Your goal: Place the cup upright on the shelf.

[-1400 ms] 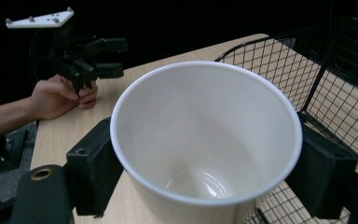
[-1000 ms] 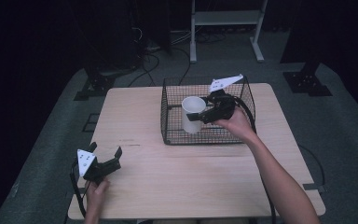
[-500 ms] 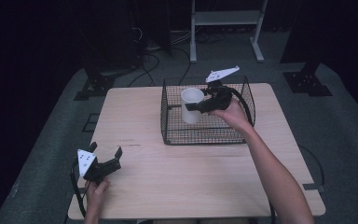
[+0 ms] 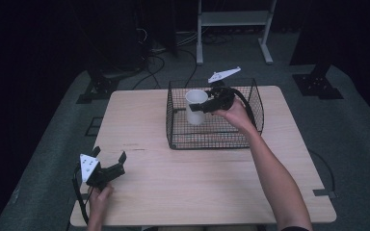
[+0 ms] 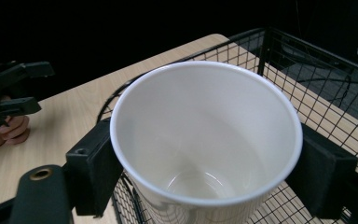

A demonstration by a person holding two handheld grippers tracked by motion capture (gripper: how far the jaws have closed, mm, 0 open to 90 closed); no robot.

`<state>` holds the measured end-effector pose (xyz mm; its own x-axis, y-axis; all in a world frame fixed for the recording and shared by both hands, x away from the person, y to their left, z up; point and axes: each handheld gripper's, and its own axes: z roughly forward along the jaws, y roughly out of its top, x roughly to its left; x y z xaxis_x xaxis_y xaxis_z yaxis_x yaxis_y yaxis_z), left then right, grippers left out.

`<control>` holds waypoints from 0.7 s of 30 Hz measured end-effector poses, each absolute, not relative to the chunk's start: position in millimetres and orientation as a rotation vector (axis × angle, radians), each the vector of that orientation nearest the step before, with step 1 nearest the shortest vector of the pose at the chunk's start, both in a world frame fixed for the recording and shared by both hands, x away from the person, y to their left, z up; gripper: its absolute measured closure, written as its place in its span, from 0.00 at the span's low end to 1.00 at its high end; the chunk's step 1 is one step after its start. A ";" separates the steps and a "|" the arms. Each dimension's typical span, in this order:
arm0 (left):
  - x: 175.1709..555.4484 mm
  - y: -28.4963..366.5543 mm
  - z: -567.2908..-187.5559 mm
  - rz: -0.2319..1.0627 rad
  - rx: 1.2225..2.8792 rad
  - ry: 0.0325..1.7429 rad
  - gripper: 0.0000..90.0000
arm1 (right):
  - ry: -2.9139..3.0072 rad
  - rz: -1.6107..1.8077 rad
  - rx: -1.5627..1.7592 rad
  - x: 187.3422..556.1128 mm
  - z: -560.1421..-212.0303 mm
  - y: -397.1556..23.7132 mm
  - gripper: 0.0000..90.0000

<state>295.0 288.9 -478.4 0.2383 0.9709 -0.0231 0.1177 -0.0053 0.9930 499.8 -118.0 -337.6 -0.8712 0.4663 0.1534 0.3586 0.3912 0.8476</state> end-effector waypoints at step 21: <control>295.2 289.6 -478.3 0.959 1.388 1.119 0.00 | 2.611 1.417 0.816 532.8 -381.6 -117.1 0.21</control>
